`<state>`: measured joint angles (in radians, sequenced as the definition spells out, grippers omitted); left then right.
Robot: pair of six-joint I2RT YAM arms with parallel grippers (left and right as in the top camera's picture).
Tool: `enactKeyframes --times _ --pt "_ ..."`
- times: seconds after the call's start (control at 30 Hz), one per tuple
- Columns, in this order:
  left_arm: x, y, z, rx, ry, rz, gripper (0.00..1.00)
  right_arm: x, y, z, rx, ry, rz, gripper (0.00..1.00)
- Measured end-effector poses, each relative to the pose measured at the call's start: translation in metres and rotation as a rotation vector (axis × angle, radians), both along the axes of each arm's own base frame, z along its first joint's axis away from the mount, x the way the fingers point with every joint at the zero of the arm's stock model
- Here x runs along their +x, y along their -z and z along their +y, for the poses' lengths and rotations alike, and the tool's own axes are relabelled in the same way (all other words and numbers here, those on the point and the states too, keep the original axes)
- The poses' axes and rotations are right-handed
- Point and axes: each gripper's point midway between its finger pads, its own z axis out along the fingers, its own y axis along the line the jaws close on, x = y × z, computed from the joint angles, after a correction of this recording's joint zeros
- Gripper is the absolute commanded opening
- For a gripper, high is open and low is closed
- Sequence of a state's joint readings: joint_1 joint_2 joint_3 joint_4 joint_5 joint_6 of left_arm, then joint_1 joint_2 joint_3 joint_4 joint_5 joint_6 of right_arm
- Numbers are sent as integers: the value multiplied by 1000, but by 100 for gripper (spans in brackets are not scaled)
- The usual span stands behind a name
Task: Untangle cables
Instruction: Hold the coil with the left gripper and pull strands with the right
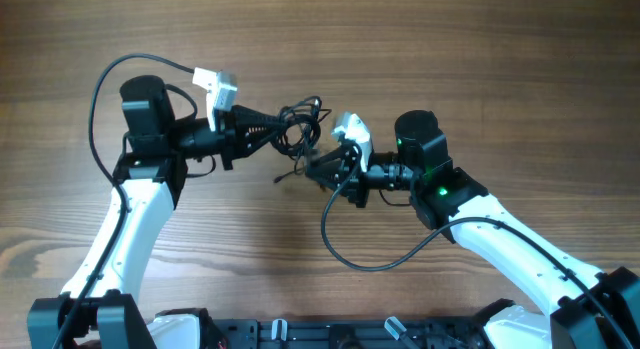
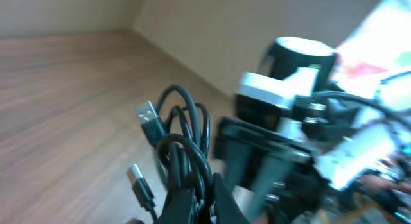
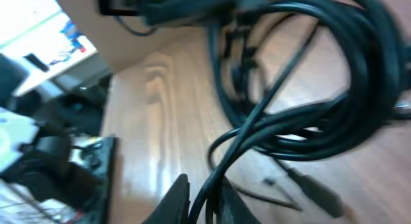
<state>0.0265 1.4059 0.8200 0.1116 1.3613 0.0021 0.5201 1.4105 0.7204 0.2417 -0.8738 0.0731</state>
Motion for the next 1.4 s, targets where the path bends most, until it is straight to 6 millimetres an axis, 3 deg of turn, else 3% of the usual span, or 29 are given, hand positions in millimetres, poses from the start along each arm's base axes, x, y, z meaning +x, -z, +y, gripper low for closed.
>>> enactKeyframes --times 0.13,0.2,0.33,0.53,0.67,0.77,0.9,0.93,1.0,1.07,1.27,1.4 --pt "7 7 -7 40 -43 2 4 -5 -1 2 11 -8 53 31" --pt "6 9 -16 54 -40 1 4 -3 4 3 -6 21 78 37" --pt "2 11 -27 63 -18 -1 4 9 23 -3 -89 145 121 42" --pt "7 8 -28 56 -46 26 4 23 39 -12 -170 273 129 47" --pt "9 8 -27 50 -57 58 4 32 42 -16 -185 343 137 47" --pt "9 8 -27 46 -60 75 4 36 33 -13 -140 359 143 46" --pt "12 9 -26 50 -81 89 4 30 24 -6 -90 312 172 45" --pt "13 10 -26 51 -92 99 4 28 24 -5 -87 306 180 44" --pt "16 10 -25 51 -111 113 4 27 24 -4 -83 297 196 31" --pt "19 10 -24 45 -130 135 4 26 29 -2 -85 294 220 28" --pt "22 9 -28 33 -152 185 4 27 44 7 -81 294 284 29" --pt "20 10 -34 34 -145 198 4 33 41 9 -62 321 280 33"
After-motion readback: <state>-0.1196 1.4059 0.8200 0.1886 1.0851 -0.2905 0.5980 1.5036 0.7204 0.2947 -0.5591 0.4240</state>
